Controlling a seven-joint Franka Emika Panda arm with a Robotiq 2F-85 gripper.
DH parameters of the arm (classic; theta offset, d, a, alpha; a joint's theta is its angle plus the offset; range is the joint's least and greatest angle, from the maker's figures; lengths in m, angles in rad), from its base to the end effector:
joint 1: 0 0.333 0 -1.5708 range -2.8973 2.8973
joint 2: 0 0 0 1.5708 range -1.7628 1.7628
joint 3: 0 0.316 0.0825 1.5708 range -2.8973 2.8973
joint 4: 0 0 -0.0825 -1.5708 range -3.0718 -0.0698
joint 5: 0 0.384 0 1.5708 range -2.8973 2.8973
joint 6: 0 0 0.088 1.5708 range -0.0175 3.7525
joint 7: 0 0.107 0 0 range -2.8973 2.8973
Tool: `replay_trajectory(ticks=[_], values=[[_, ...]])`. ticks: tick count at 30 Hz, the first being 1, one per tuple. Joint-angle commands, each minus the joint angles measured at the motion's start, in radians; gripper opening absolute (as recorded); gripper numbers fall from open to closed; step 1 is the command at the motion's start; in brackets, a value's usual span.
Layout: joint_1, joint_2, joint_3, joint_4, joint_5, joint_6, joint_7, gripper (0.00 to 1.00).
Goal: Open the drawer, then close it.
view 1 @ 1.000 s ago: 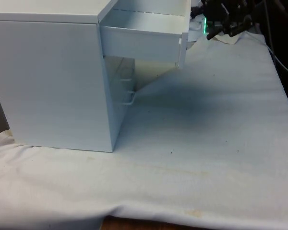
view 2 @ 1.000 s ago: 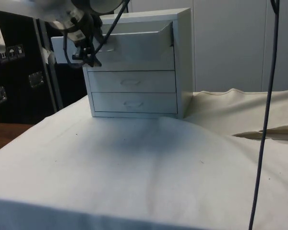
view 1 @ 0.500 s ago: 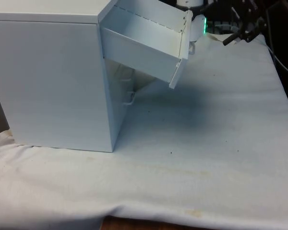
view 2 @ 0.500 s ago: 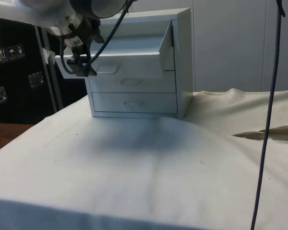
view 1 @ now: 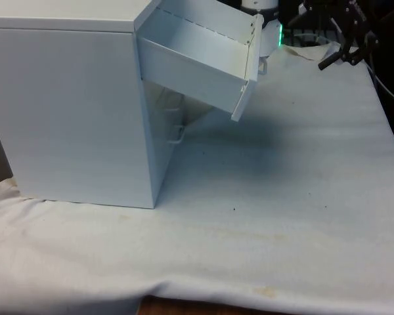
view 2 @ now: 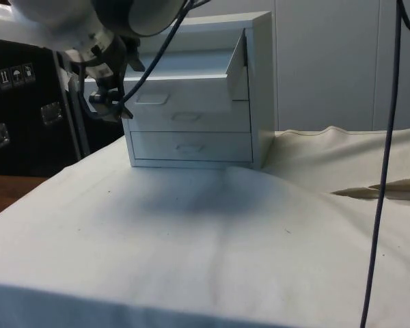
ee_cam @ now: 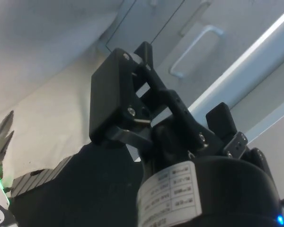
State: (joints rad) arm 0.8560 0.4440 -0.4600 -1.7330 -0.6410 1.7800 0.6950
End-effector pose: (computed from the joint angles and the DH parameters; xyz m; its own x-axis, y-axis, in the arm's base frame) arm 0.5855 0.2176 0.3487 0.9940 0.0160 0.1082 -0.0716 -0.6527 0.7543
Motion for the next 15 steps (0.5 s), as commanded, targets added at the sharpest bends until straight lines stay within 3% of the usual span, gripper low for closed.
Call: replay_trajectory(ticks=[1, 6, 15], values=[[-0.002, 0.0, 0.001, 0.002, 0.005, -0.002, -0.002, 1.0], [0.0, 0.0, 0.0, 0.0, 0.0, 0.0, 0.0, 1.0], [-0.008, -0.007, -0.007, -0.012, -0.006, 0.022, -0.011, 1.0]])
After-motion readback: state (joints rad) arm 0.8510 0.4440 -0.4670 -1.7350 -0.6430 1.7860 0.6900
